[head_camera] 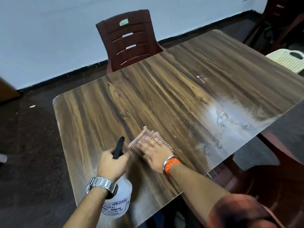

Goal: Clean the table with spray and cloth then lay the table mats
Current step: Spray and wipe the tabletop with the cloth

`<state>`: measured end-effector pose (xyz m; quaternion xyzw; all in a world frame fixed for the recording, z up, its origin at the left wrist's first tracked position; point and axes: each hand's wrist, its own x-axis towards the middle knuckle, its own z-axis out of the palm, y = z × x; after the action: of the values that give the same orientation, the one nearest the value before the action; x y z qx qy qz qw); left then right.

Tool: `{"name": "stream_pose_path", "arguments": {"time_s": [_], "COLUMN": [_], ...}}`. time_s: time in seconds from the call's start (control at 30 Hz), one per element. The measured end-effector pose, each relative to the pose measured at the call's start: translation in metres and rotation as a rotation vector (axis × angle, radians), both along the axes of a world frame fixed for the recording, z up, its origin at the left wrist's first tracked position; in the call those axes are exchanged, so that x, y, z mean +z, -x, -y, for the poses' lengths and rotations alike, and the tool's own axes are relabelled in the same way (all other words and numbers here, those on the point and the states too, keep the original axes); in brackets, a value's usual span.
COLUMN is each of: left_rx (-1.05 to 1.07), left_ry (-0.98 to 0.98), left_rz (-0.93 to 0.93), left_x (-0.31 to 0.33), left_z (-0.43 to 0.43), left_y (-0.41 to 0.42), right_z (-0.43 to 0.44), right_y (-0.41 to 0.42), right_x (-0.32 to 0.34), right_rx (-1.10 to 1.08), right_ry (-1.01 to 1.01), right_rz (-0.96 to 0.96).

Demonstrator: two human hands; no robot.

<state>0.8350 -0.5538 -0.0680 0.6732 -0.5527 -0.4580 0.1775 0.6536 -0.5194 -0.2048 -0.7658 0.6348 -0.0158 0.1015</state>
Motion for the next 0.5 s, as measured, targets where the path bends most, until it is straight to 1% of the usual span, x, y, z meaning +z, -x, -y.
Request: {"name": "stream_pose_path", "arguments": {"time_s": [0.1, 0.17, 0.2, 0.23, 0.27, 0.3, 0.37, 0.4, 0.43, 0.47, 0.5], "left_rx": [-0.048, -0.076, -0.08, -0.088, -0.096, -0.106, -0.143, -0.161, -0.163, -0.158, -0.162], "left_ry": [-0.003, 0.001, -0.009, -0.018, -0.023, -0.024, -0.029, -0.032, -0.031, -0.022, -0.015], "left_rz": [0.017, 0.018, 0.01, 0.006, 0.0, 0.0, 0.0, 0.002, -0.001, -0.004, -0.003], "left_x": [0.002, 0.001, 0.0, -0.001, -0.002, -0.003, -0.005, -0.008, -0.009, -0.008, -0.009], "left_z": [0.02, 0.031, 0.035, 0.037, 0.038, 0.039, 0.042, 0.043, 0.044, 0.045, 0.045], "left_y": [0.018, 0.031, 0.037, 0.045, 0.052, 0.059, 0.077, 0.088, 0.095, 0.098, 0.107], "right_z": [0.017, 0.016, 0.014, 0.009, 0.001, -0.011, -0.045, -0.067, -0.086, -0.101, -0.112], "right_y": [0.072, 0.099, 0.099, 0.094, 0.086, 0.075, 0.062, 0.062, 0.064, 0.068, 0.08], "right_x": [0.003, 0.005, 0.006, 0.006, 0.004, 0.003, 0.002, 0.002, 0.004, 0.005, 0.004], "right_rx": [-0.466, -0.751, -0.824, -0.831, -0.751, -0.595, -0.185, -0.018, 0.1, 0.169, 0.185], "right_ry": [0.032, -0.027, -0.046, -0.032, -0.011, -0.008, -0.015, -0.033, -0.059, -0.065, -0.06], "right_rz": [0.009, 0.061, 0.08, 0.08, 0.07, 0.071, 0.039, 0.025, 0.02, 0.024, 0.019]}}
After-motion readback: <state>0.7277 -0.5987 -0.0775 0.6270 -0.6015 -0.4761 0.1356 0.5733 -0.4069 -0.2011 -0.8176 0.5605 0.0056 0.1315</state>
